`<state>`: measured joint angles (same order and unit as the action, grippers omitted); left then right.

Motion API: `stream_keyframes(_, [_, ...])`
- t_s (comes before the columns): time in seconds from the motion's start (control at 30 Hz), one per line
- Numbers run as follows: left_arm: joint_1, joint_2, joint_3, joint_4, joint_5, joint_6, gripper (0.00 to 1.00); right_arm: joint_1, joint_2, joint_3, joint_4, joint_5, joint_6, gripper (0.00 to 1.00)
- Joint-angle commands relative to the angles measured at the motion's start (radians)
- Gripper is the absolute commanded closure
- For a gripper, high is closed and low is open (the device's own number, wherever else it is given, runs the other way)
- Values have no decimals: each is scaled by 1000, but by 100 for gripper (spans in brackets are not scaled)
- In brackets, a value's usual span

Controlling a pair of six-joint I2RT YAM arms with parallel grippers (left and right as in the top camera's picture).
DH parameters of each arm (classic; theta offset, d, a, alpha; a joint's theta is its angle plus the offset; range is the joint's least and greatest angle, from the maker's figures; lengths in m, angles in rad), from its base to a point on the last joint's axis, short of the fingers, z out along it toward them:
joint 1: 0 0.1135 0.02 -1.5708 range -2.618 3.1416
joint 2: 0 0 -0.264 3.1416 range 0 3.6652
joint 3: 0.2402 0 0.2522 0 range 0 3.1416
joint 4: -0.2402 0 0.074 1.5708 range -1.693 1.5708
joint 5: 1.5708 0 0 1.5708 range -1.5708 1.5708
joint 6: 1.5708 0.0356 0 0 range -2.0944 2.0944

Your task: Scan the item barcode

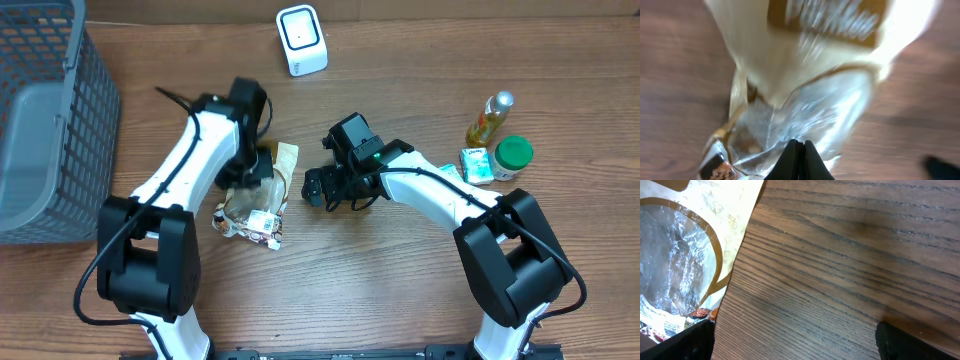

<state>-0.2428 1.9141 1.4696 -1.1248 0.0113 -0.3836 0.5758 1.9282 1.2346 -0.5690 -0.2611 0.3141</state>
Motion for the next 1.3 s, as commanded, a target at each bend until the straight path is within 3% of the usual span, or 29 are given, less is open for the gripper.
stream_keyframes(0.0, [-5, -5, 87, -4, 6, 21, 94, 0, -3, -5, 0, 7, 4, 0])
stream_keyframes(0.27, [-5, -5, 49, 19, -153, -18, 93, 0, -3, -5, -1, 7, 4, 0])
stream_keyframes(0.7, [-6, -5, -168, 214, -81, -24, 94, 0, -3, -5, 0, 7, 4, 0])
stream_keyframes(0.97, [-6, -5, -90, 145, 20, -5, 96, 0, -3, -5, 0, 7, 4, 0])
stream_keyframes(1.27, [-6, -5, 68, -2, -55, 5, 95, 0, -3, -5, -2, 7, 4, 0])
